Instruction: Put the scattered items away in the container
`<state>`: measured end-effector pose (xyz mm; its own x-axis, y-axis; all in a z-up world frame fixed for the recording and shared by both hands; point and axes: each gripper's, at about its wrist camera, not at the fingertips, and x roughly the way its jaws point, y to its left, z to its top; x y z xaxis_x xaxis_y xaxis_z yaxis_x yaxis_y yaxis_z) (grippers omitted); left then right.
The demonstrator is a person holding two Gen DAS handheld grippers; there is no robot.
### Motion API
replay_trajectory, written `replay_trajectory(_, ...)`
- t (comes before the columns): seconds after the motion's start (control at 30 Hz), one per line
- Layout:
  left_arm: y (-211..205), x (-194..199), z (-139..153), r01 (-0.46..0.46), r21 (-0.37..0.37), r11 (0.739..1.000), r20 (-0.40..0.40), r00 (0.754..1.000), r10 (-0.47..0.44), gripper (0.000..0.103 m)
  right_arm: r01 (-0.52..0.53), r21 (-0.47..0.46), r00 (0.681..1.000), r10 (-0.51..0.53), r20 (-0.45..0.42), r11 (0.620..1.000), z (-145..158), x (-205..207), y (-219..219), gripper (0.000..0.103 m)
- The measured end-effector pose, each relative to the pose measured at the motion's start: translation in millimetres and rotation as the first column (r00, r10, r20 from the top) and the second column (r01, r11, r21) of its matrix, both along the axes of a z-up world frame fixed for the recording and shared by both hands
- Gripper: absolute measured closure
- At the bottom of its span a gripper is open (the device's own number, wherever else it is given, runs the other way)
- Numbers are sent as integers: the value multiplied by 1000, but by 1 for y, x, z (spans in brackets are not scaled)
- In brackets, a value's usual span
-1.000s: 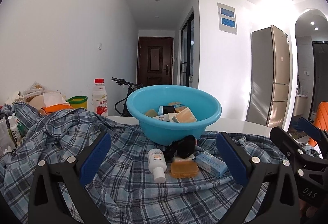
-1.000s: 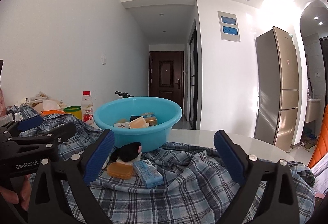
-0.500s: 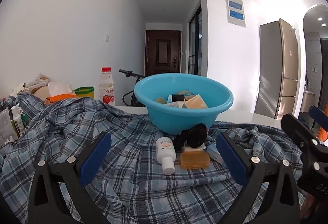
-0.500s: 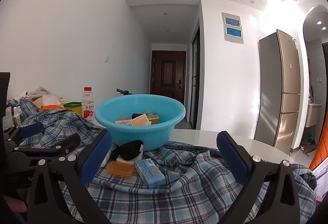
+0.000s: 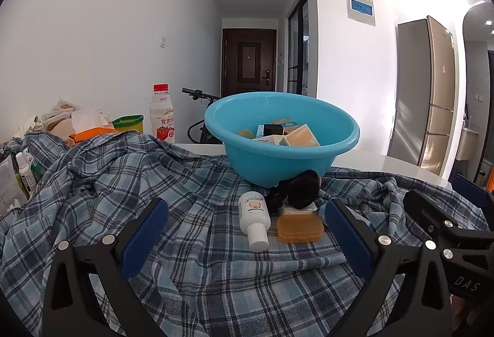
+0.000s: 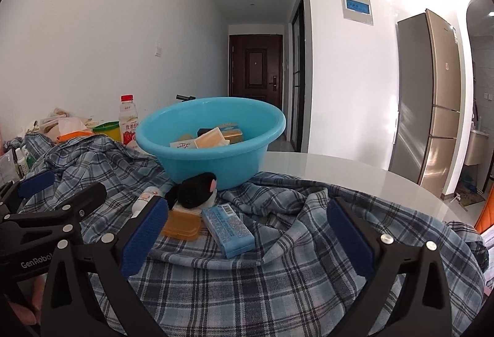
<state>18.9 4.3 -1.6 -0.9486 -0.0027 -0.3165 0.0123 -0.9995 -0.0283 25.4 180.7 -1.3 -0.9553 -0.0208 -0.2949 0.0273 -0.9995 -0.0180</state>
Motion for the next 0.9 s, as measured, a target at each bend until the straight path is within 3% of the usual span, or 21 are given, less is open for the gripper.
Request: replay_trajectory(0.9, 0, 1, 2, 3, 0, 1000, -1, 1000, -3, 0, 88, -10, 996, -88, 11, 996, 3, -1, 8, 1)
